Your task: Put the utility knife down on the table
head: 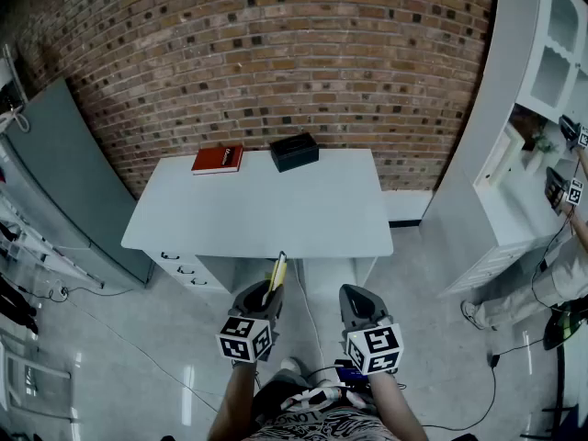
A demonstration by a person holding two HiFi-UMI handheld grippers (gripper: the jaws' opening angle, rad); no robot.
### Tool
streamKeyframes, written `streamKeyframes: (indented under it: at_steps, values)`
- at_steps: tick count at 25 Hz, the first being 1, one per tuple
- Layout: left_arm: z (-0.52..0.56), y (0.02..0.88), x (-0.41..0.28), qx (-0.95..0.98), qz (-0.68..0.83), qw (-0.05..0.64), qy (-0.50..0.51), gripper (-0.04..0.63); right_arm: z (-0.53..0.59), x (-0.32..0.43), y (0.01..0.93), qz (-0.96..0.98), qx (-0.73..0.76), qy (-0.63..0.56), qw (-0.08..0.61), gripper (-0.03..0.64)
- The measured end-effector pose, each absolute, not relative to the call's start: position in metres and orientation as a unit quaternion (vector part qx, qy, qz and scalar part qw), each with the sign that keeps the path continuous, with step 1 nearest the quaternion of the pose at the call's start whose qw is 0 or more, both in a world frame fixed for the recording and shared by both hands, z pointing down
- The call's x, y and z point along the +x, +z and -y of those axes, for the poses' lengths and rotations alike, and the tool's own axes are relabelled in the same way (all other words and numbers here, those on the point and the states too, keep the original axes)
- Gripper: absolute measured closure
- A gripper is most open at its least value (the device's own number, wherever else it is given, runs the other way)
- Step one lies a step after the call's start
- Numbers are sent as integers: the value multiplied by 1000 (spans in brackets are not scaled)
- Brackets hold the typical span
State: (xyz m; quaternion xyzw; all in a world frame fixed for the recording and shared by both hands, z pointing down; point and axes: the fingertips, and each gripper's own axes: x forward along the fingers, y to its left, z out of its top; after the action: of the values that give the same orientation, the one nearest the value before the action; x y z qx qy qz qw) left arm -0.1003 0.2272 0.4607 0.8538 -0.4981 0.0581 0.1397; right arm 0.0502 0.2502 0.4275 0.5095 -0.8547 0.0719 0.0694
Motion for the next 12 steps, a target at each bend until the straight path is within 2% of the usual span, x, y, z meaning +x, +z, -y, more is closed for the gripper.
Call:
streamKeyframes:
  at_steps: [12]
  values:
    - [-229, 462, -110, 845, 511, 141, 64, 471, -238, 56, 432, 855, 507, 103, 33, 614]
